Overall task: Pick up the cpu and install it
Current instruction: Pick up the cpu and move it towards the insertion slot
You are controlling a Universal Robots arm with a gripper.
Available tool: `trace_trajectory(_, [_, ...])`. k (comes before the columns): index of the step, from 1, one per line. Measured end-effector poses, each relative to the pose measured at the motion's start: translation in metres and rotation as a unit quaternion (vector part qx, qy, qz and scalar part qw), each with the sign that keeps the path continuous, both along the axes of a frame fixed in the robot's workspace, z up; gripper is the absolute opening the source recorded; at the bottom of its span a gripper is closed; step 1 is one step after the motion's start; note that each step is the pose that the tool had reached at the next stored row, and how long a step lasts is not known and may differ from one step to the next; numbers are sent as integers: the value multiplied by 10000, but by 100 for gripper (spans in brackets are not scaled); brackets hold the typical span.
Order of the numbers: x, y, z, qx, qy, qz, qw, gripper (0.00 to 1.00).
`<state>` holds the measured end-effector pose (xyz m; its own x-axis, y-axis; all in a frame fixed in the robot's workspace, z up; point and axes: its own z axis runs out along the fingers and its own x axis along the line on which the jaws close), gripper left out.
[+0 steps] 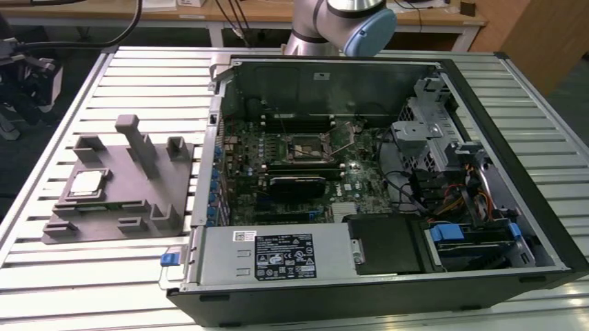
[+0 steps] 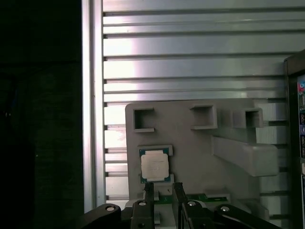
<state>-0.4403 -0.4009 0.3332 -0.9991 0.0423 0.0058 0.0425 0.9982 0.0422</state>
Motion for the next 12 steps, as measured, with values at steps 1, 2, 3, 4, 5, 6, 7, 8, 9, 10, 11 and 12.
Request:
trace_trajectory(1, [0, 0, -6, 0, 0, 0, 10000, 30])
trace_trajectory(2, [0, 0, -12, 0, 0, 0, 10000, 30])
trace_trajectory(3, [0, 0, -18, 0, 2, 0, 10000, 30])
trace_trajectory(4, [0, -1, -23, 0, 3, 0, 10000, 30])
trace_trajectory(5, [0, -1, -28, 0, 5, 0, 10000, 30])
trace_trajectory(6, [0, -2, -33, 0, 6, 0, 10000, 30])
trace_trajectory(7, [0, -2, -39, 0, 7, 0, 10000, 30])
trace_trajectory(8, [0, -3, -44, 0, 10, 0, 10000, 30])
trace_trajectory(9, [0, -3, -50, 0, 12, 0, 10000, 30])
trace_trajectory(10, [0, -3, -56, 0, 15, 0, 10000, 30])
trace_trajectory(11, [0, -4, -62, 0, 20, 1, 10000, 30])
trace_trajectory(12, [0, -4, -68, 0, 25, 0, 10000, 30])
